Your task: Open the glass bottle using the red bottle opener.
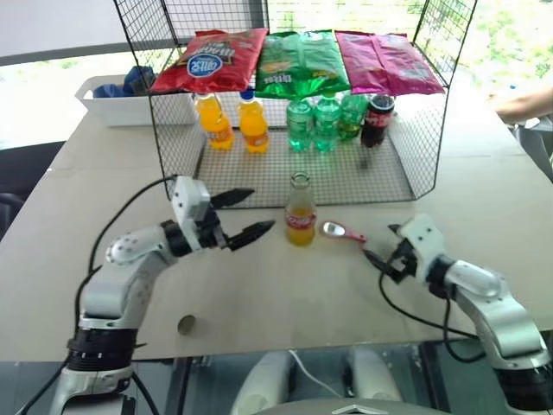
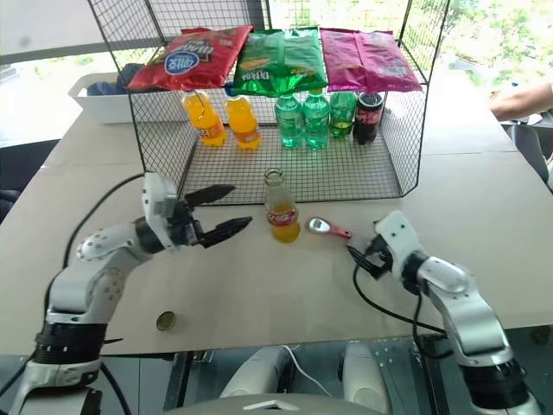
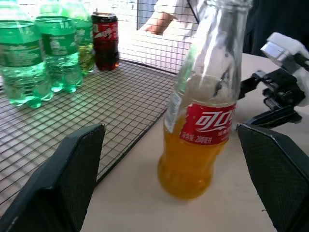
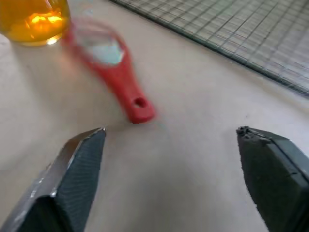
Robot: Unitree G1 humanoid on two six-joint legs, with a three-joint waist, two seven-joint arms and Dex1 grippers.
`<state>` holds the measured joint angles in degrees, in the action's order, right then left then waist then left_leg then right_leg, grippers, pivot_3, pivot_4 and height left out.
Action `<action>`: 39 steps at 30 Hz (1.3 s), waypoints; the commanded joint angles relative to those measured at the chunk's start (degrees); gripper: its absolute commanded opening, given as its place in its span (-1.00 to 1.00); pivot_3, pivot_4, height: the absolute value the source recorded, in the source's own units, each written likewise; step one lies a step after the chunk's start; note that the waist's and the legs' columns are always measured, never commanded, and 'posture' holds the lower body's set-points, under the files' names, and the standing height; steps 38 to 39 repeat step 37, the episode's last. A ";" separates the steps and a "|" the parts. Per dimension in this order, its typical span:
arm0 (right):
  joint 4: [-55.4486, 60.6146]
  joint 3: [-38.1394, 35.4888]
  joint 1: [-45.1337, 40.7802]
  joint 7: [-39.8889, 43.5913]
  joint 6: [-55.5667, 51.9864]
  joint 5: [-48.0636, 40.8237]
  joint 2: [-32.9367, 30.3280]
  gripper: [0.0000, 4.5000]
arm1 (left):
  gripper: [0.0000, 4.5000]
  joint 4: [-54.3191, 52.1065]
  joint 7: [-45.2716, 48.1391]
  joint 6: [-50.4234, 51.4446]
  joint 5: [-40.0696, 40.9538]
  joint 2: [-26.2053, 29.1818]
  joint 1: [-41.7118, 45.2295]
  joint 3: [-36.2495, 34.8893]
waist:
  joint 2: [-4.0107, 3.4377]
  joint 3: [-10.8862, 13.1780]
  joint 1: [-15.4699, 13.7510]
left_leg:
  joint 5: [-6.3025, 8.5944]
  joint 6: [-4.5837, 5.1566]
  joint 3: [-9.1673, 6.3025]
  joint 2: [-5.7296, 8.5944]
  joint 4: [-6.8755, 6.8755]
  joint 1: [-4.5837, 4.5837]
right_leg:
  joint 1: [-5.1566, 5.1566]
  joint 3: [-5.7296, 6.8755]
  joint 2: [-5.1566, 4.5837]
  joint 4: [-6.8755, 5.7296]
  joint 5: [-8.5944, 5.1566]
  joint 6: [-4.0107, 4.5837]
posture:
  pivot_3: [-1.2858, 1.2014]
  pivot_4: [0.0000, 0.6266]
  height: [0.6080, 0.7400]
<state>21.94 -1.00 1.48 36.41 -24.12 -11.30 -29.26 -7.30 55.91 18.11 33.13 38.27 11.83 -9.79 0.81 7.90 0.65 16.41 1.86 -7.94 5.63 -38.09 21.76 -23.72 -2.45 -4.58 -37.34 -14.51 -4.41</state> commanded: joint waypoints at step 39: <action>-17.33 -13.06 5.24 15.83 22.40 -12.76 -3.35 0.93 | 1.00 3.64 -9.47 -16.78 -10.07 -2.50 -22.49 -10.45 | -0.03 0.01 -0.46 | 0.04 0.04 0.02 0.00 0.06 -0.09 | 0.15 0.02 -0.36 0.09 0.01 -0.01 | 0.03 -0.52 1.00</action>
